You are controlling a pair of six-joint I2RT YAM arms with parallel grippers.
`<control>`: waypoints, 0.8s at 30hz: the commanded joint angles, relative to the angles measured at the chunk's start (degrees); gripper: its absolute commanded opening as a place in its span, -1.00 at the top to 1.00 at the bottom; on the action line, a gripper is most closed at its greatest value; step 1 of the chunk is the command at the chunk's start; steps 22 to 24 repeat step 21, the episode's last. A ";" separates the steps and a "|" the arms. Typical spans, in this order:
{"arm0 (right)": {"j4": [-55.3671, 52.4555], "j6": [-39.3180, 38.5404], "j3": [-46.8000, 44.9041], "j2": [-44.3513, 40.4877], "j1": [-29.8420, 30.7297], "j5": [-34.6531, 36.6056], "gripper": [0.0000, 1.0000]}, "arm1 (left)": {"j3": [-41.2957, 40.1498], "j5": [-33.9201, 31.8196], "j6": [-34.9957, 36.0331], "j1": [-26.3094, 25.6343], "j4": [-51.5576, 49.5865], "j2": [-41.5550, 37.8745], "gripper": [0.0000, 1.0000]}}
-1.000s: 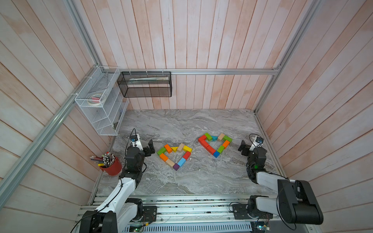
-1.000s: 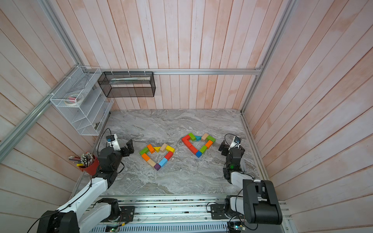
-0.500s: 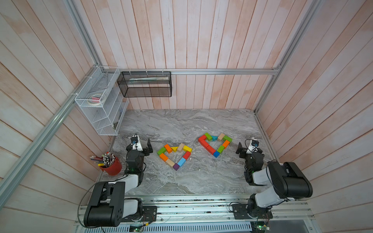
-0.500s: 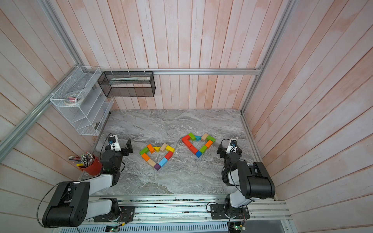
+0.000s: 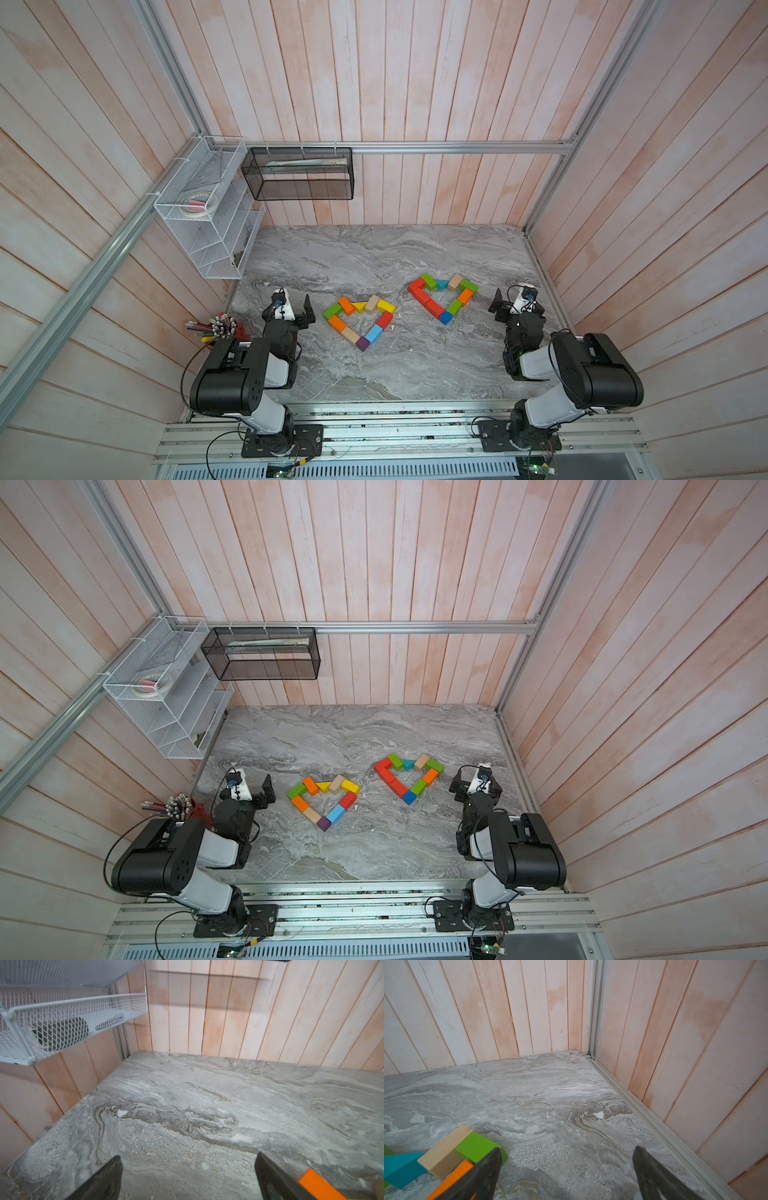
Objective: Assemble a heart with building blocks
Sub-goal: Reset both arms
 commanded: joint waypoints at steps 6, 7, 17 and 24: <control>2.16 0.50 0.44 0.57 0.29 1.11 -0.97 | 5.20 0.65 0.64 0.29 -5.25 -0.22 -1.00; 2.13 0.41 0.44 0.60 0.32 1.13 -0.96 | 5.12 0.67 0.67 0.28 -5.01 -0.16 -1.00; 2.18 0.47 0.51 0.61 0.29 1.14 -0.97 | 5.72 0.74 1.08 0.06 -5.34 0.29 -1.00; 2.18 0.45 0.51 0.61 0.31 1.19 -0.97 | 5.14 0.84 1.10 0.13 -4.39 0.12 -1.00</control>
